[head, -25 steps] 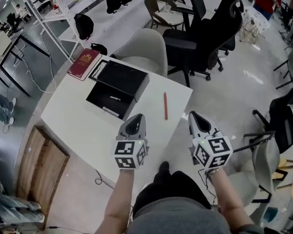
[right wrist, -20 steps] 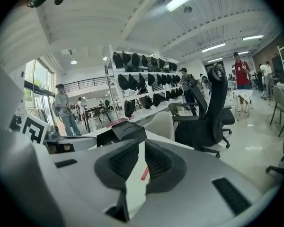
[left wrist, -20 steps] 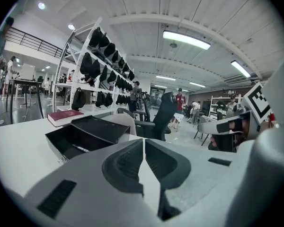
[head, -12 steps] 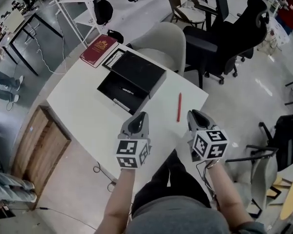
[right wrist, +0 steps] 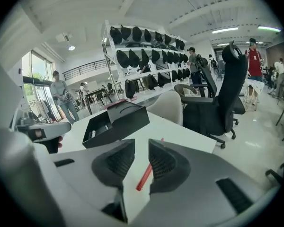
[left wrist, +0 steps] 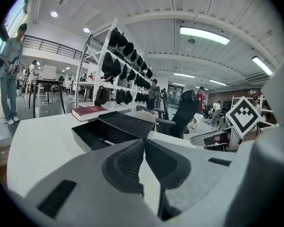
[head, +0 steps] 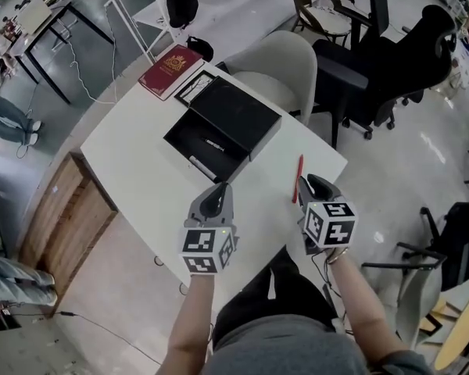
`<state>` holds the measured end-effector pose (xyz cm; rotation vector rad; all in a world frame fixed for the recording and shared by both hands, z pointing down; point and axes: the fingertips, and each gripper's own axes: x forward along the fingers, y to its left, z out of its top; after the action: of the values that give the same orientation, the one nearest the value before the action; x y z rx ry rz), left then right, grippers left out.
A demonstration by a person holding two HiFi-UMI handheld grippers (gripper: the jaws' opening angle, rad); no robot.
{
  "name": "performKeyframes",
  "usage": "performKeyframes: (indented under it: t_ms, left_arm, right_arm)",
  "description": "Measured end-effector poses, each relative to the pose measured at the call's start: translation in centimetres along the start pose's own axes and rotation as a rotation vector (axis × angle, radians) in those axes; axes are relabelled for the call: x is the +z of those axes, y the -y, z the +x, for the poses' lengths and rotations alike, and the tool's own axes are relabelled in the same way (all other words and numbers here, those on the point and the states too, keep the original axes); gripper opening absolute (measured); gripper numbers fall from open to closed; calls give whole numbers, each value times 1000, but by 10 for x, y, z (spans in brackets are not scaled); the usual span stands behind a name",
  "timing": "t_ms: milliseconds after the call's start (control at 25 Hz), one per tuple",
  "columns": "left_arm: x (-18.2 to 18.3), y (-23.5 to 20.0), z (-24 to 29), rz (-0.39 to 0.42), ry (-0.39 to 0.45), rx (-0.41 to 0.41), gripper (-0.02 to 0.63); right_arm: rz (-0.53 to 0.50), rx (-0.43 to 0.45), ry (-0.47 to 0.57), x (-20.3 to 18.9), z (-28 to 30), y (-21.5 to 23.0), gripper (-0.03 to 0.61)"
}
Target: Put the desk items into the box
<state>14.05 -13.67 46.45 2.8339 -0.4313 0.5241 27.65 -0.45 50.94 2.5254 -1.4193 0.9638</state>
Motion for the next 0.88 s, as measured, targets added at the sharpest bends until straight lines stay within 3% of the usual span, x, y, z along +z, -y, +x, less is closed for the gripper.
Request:
performKeyframes:
  t_ms: [880]
  left_arm:
    - [-24, -29, 3, -50, -60, 78, 8]
  right_arm:
    - [0, -120, -200, -46, 56, 21, 120]
